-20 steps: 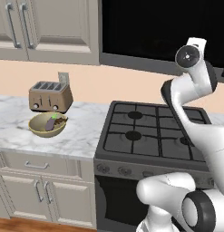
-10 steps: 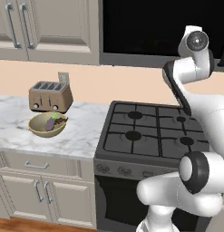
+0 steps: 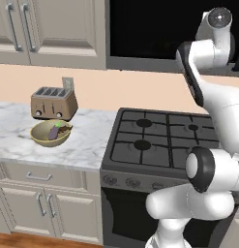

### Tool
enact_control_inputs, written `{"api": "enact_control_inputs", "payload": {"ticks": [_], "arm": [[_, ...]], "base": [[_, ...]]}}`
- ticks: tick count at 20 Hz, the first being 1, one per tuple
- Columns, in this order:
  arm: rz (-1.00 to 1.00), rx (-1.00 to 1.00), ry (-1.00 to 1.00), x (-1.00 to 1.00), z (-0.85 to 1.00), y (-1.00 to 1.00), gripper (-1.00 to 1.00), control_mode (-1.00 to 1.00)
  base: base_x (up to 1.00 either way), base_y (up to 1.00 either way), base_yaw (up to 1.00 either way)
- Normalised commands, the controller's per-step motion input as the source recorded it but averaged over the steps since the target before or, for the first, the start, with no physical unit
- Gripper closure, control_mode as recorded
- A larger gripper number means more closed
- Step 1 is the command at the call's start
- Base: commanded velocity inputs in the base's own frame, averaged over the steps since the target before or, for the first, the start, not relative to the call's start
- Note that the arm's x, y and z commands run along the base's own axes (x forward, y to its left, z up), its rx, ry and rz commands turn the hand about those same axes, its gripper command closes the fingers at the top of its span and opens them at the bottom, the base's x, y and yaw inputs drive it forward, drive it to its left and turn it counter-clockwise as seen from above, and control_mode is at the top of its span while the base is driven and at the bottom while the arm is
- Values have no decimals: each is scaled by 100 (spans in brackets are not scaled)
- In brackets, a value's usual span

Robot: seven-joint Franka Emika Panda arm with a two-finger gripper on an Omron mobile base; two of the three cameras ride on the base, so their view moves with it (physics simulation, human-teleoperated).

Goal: Place the bowl containing the tomato and broccoli in the microwave. Close the microwave door and press the start button to microwave the meal.

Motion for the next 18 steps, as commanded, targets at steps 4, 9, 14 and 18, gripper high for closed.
{"api": "enact_control_inputs", "payload": {"ticks": [4,9,14,18], "arm": [[2,0,-13,-100,-35,-42,-100,-100],[14,0,-5,-100,1,-43,-100,-100],[5,0,0,-97,0,-61,-100,-100],[0,0,0,-96,0,-74,-100,-100]], "base": [[0,0,0],[0,0,0],[0,0,0],[0,0,0]]}}
